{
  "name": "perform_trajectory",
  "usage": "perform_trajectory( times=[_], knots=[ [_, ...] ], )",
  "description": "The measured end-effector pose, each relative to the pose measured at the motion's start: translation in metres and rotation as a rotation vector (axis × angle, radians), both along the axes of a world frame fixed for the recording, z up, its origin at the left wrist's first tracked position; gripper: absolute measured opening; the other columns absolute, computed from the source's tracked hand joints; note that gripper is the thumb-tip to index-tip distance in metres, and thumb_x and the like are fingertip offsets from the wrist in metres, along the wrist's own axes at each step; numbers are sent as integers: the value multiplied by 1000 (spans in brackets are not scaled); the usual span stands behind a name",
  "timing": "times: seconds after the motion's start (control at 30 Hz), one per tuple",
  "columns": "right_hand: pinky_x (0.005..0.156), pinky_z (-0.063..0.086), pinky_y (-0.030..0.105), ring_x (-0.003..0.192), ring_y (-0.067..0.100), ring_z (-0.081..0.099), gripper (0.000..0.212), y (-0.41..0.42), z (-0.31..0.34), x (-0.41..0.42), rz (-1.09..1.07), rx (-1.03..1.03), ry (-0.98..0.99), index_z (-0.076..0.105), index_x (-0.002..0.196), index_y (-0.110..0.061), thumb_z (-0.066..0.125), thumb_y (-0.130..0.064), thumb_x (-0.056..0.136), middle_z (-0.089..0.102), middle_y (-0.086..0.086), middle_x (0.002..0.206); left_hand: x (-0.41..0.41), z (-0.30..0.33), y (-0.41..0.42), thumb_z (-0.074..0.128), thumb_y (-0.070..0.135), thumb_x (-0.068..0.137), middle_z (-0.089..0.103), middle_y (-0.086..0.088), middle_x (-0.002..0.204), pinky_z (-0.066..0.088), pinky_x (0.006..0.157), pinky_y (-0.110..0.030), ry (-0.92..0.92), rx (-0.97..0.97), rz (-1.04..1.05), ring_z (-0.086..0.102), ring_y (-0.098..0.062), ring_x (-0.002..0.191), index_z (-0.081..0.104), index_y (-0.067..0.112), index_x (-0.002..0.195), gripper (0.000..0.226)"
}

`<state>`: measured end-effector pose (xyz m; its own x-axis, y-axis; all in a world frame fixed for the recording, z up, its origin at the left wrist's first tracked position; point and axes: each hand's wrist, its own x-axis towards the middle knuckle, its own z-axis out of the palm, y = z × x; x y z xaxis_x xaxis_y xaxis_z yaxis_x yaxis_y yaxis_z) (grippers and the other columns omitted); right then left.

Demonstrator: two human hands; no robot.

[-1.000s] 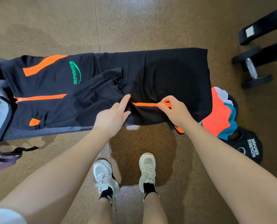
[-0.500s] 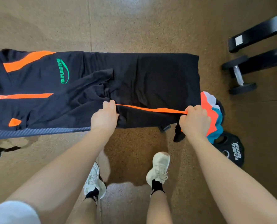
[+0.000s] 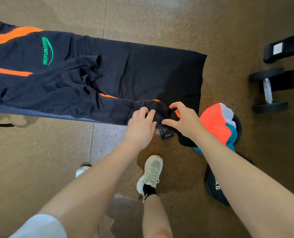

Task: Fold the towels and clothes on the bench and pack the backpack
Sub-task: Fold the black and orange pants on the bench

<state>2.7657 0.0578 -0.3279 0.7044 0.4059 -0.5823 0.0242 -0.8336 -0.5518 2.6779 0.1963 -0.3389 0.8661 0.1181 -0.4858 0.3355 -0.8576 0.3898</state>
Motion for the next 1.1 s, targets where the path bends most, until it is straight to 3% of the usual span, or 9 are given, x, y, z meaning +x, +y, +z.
perform_trajectory(
  times=[0.23,0.43,0.57,0.67,0.77,0.83,0.9,0.97,1.1],
  knots=[
    [66,46,38,85,34,59,7,-64,3,4,152,-375,-62,51,84,-15,56,-13,80,61,10,83,-6,0,-7,49,35,92,27,-11,144,41,91,-40,78,112,-71,29,-29,128,26,13,143,60],
    [58,44,15,72,17,52,17,-88,27,7,-618,303,361,60,101,6,52,4,86,56,11,81,-3,5,-2,48,0,89,38,-8,125,39,57,-34,111,271,-72,41,-24,114,43,8,110,23],
    [60,50,23,75,19,59,11,-87,40,22,-656,477,547,63,95,-6,55,-4,88,61,11,85,-2,7,8,47,5,90,39,-9,113,36,55,-37,123,282,-62,40,-27,101,42,9,97,9],
    [63,49,32,80,25,60,12,-90,27,40,-471,47,287,65,92,-6,62,-15,85,63,15,86,-4,7,13,46,9,88,38,-10,120,37,60,-37,99,264,-88,38,-30,101,44,8,100,12],
    [90,48,43,105,30,57,33,-87,9,43,-266,-448,10,59,112,-13,61,-31,84,62,11,110,-2,5,20,44,14,86,48,-16,112,42,61,-40,-34,197,-38,48,-36,91,53,2,101,21],
    [98,41,44,117,32,49,38,-72,3,32,-160,-406,-229,53,121,-13,58,-28,86,54,12,125,0,-2,30,39,17,81,55,-21,107,47,64,-44,-145,222,-60,55,-40,86,58,-2,98,32],
    [104,35,45,125,36,43,41,-50,-2,15,-15,-210,-448,52,124,-6,52,-18,85,48,17,134,1,-11,39,47,17,83,49,-27,127,46,84,-50,-189,275,-62,51,-45,109,55,-5,115,39],
    [110,27,48,135,37,35,50,-26,-7,-6,191,-55,-498,46,133,-3,51,-18,86,38,18,145,0,-20,46,55,24,89,22,-26,149,26,107,-52,-92,280,-19,26,-44,135,34,-2,138,60],
    [116,5,38,145,24,13,67,1,-33,-32,636,-92,-468,16,149,-16,37,-46,93,12,5,158,-5,-31,63,42,57,87,-13,-11,156,1,114,-46,48,293,153,-8,-31,143,-1,16,149,86]
  ],
)
